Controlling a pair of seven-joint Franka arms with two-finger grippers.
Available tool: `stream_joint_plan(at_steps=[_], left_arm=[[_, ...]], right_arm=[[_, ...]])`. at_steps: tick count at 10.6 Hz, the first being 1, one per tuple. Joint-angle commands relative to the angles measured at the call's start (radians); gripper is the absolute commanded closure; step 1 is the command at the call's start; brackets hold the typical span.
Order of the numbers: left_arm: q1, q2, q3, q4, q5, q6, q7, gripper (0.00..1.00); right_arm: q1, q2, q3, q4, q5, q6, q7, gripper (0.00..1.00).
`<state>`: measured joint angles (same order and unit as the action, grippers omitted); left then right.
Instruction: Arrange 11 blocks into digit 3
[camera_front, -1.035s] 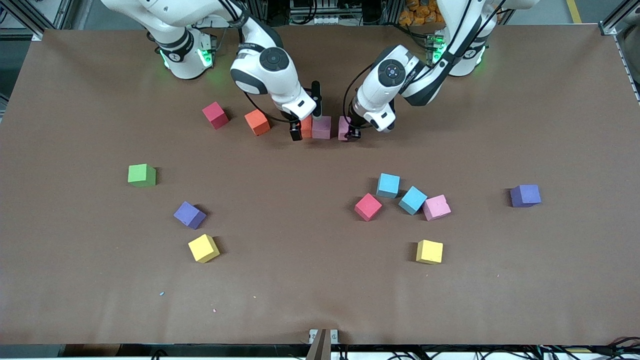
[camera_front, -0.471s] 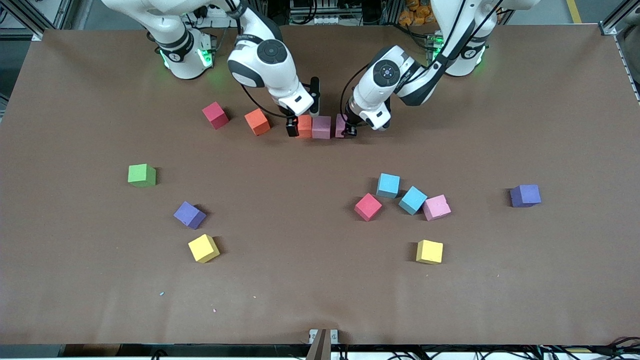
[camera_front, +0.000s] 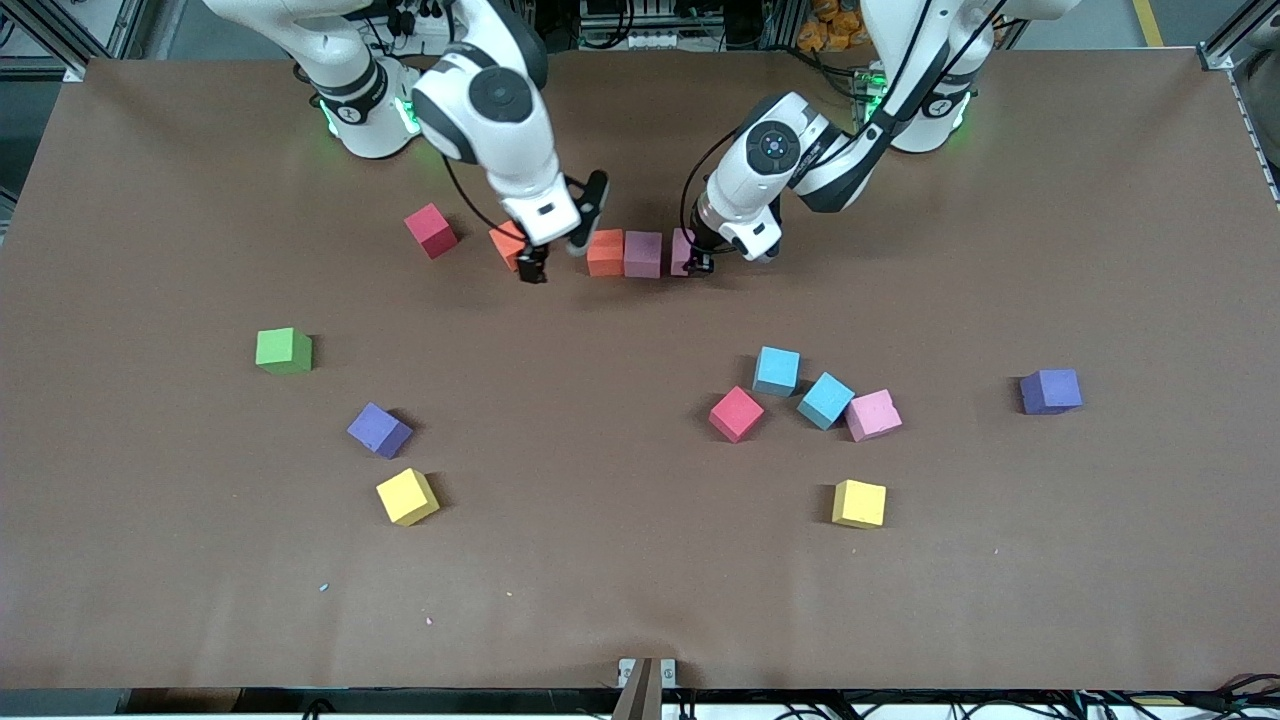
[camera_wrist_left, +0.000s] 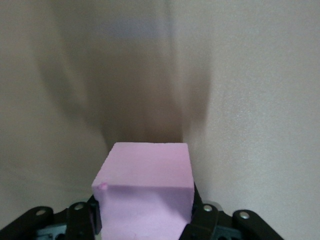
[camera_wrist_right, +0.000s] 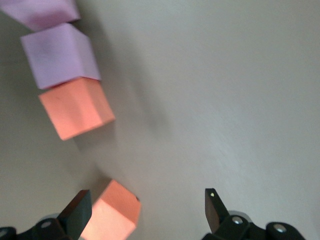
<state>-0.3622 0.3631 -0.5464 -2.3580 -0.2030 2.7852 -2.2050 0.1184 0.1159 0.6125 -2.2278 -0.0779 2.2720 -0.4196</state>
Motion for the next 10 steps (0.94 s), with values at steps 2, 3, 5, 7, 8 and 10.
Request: stream_joint_plan(at_steps=[2,3,5,7,8,10], left_arm=[[-0.018,0.01,0.002,0.0,-0.016,0.025,-0.021,1.0],[-0.018,0.013,0.002,0.0,-0.016,0.028,-0.021,1.0],[-0.018,0.014,0.002,0.002,-0.016,0.03,-0.021,1.0],[-0.02,0.017,0.003,0.005,-0.016,0.03,-0.021,1.0],[-0.02,0.023,0.002,0.009,-0.016,0.033,-0.021,1.0],[-0.024,0.028,0.003,0.016,-0.016,0.033,-0.024,1.0]], right_arm=[[0.015,-0.01,-0.074,0.111,0.049,-0.196,-0.102,0.0],[0.01,-0.012,-0.079,0.117,0.041,-0.198,-0.084,0.0],[0.01,-0.016,-0.102,0.12,-0.003,-0.181,-0.087,0.0],[0.01,-0.007,-0.118,0.125,-0.008,-0.19,-0.079,0.0],[0.01,-0.012,-0.132,0.125,-0.01,-0.192,-0.08,0.0],[0.01,-0.028,-0.138,0.123,-0.017,-0.201,-0.084,0.0]])
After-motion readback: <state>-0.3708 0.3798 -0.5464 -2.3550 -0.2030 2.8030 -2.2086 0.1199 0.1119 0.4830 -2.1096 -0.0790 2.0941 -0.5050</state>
